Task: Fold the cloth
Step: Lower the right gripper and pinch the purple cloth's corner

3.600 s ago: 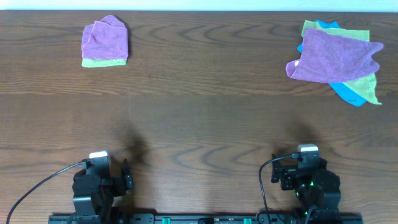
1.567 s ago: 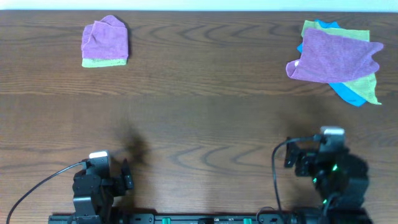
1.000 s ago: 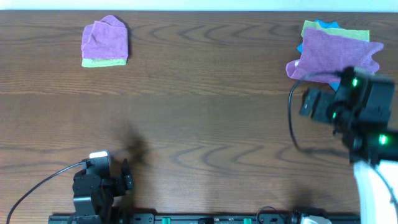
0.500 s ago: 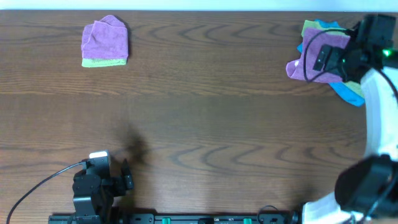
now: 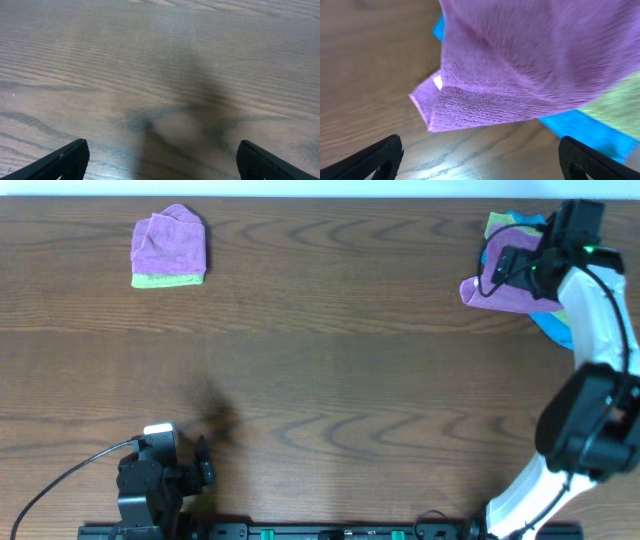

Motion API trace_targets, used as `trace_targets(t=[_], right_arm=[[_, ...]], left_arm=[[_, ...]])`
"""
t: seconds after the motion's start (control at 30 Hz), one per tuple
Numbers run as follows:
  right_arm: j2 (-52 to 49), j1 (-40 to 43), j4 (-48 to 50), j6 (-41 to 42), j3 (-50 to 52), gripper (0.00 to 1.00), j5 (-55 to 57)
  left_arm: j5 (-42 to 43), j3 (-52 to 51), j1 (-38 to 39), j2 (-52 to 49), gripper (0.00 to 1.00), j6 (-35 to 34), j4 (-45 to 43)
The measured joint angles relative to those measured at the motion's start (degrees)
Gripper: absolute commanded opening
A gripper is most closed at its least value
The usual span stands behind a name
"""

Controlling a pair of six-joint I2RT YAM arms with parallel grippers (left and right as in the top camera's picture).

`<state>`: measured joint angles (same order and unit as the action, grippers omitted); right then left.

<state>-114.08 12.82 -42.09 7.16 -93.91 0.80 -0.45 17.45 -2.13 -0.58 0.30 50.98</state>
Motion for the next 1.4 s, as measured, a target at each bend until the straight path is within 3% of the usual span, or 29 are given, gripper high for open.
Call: trace_targets(t=[0.27,0.97,1.1,1.2,1.4], right_arm=[[-10.8,0.0,4.3,-0.2,0.0,0.99,-4.1],[-13.2,-1.2,10.0,-0.4,0.0,0.91,-5.3],[-14.6,-1.2,10.0,-0.9,-0.1,0.72,-5.0],[-14.7,-1.2,10.2,-1.0,-0.2,0.41,-4.7],[-14.9,-1.2,10.4,-1.0,-0.2,0.02,-5.4]], left_arm=[[0.0,0.0,0.0,0.0,0.95,0.0,0.0],[0.0,0.0,0.0,0.0,0.95,0.0,0.0],[0.0,0.0,0.0,0.0,0.95,0.0,0.0],[0.0,0.0,0.0,0.0,0.95,0.0,0.0],[0.0,0.0,0.0,0.0,0.95,0.0,0.0]])
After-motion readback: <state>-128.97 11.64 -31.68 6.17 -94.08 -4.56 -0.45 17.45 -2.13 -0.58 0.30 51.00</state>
